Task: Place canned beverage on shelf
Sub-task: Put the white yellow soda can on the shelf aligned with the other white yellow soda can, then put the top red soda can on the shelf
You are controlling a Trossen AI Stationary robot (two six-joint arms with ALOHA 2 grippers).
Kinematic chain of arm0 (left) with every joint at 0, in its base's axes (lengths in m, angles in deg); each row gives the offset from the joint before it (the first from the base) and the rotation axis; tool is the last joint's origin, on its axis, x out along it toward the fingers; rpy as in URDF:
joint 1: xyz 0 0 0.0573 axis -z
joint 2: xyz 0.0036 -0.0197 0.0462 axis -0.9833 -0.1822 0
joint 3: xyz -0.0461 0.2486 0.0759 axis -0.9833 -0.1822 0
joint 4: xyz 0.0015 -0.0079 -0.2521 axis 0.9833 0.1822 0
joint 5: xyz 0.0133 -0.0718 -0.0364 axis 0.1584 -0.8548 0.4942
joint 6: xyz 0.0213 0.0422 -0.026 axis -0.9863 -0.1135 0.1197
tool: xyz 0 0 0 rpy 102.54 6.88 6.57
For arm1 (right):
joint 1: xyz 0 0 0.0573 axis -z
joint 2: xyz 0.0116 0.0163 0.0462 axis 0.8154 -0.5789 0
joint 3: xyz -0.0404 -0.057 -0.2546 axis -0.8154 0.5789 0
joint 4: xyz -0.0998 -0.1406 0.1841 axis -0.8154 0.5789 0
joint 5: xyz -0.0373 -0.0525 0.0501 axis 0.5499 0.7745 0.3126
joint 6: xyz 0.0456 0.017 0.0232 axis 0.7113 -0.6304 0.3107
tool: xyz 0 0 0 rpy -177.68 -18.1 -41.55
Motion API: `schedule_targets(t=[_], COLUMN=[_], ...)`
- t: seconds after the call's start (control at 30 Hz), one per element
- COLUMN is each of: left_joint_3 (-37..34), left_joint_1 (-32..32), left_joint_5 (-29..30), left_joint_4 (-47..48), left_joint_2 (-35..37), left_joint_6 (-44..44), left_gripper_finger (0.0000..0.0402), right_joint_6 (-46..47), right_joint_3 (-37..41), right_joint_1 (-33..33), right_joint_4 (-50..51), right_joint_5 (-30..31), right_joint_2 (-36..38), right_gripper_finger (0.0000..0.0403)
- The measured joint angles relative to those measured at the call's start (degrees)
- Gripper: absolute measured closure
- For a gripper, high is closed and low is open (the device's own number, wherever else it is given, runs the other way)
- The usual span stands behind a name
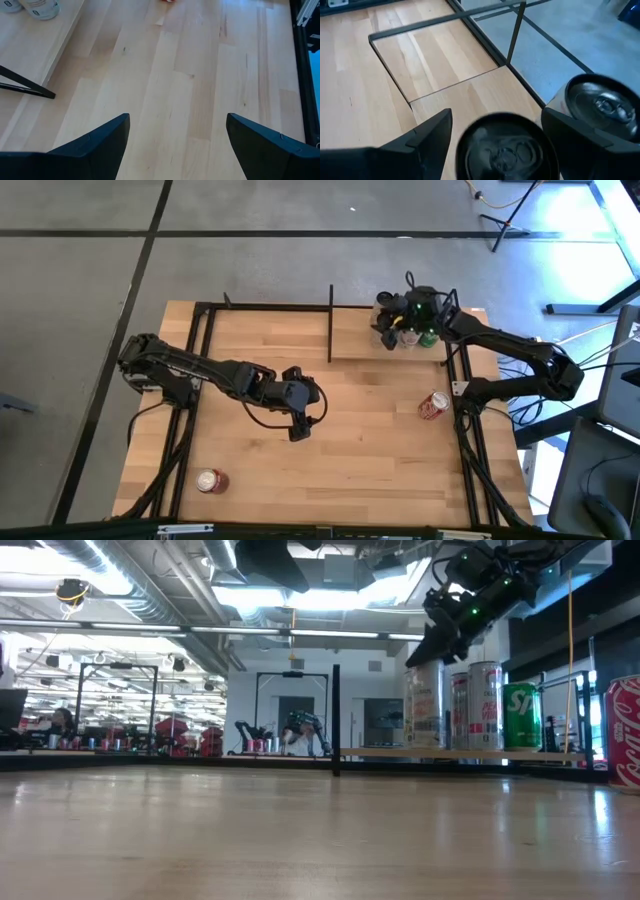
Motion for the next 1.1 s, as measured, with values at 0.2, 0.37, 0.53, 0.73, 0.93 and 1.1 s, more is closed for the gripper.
schedule_targets(t=[0.2,0.37,0.53,0.73,0.93,1.1], left_joint_3=[0.01,0.01,0.01,0.01,0.01,0.01], left_joint_1=[0.00,0.00,0.00,0.26,0.85,1.79], left_joint_5=[0.00,0.00,0.00,0.22,0.21,-0.03], left_joint_4=[0.02,0.04,0.07,0.06,-0.07,-2.48], left_joint_2=[0.00,0.00,0.00,0.00,-0.02,0.00], left_joint_6=[-0.01,-0.02,0.01,2.70,6.00,6.22], left_gripper_finger=[0.0083,0.0083,0.0083,0.0083,0.0083,0.0083], right_joint_6=[0.00,0.15,2.08,11.89,29.07,43.58], right_joint_3=[-4.41,-11.50,-18.43,-20.34,-20.34,-20.24], right_joint_1=[0.00,-0.68,-5.78,-16.07,-27.44,-32.73], right_joint_4=[5.47,16.55,29.01,40.15,55.06,69.95], right_joint_5=[0.00,0.43,3.22,3.58,2.54,0.30], right_joint_2=[0.00,0.02,1.44,7.73,14.13,15.47], right_gripper_finger=[0.0111,0.0111,0.0111,0.0111,0.0111,0.0111])
